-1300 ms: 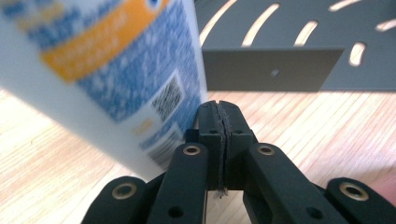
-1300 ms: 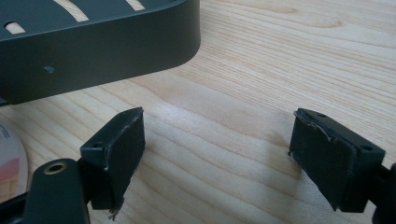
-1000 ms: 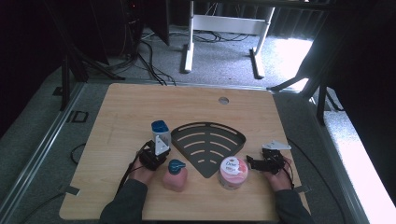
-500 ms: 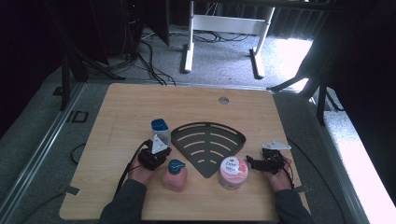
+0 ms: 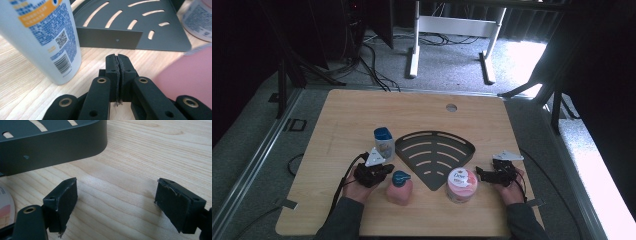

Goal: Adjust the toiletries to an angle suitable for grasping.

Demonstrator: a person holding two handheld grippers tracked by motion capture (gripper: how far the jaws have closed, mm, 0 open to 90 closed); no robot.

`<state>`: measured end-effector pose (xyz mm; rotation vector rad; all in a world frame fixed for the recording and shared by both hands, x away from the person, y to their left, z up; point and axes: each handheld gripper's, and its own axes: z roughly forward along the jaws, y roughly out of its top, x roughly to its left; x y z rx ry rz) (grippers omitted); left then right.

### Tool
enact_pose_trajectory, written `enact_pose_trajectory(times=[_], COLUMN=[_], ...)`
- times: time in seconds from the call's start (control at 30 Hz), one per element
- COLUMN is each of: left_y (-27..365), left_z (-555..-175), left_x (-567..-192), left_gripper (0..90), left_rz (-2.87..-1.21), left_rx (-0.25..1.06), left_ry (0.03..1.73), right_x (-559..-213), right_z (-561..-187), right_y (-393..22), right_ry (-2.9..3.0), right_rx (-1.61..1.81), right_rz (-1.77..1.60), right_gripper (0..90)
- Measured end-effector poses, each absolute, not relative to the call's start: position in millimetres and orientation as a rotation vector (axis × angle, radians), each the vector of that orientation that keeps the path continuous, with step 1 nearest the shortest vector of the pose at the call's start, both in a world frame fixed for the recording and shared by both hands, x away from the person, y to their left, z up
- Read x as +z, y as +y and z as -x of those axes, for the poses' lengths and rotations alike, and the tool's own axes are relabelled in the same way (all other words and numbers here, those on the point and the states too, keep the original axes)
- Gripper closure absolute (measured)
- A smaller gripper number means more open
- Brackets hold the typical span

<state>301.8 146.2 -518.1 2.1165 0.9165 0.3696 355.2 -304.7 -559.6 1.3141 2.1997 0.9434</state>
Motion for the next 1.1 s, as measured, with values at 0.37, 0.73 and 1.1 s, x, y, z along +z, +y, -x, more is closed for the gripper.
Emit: enact_pose_trajectory(times=[0.37,0.73,1.1], left_y=[156,157,153], left_z=[-283,-267,-251], left_x=[-501,-490,-482], left_gripper=[89.5,89.7,89.7], left_rz=[-2.113,-2.057,-2.074], left_rx=[0.322,0.291,0.275], left_ry=[0.869,0.853,0.813], right_x=[-560,-560,-560], right_z=[-355,-355,-355], right_y=[-305,-305,-305], right_ry=[2.2,2.2,2.2], right_rx=[0.943,0.943,0.943], right_rz=[-1.314,-1.314,-1.314], right_gripper=[17.7,17.7,17.7])
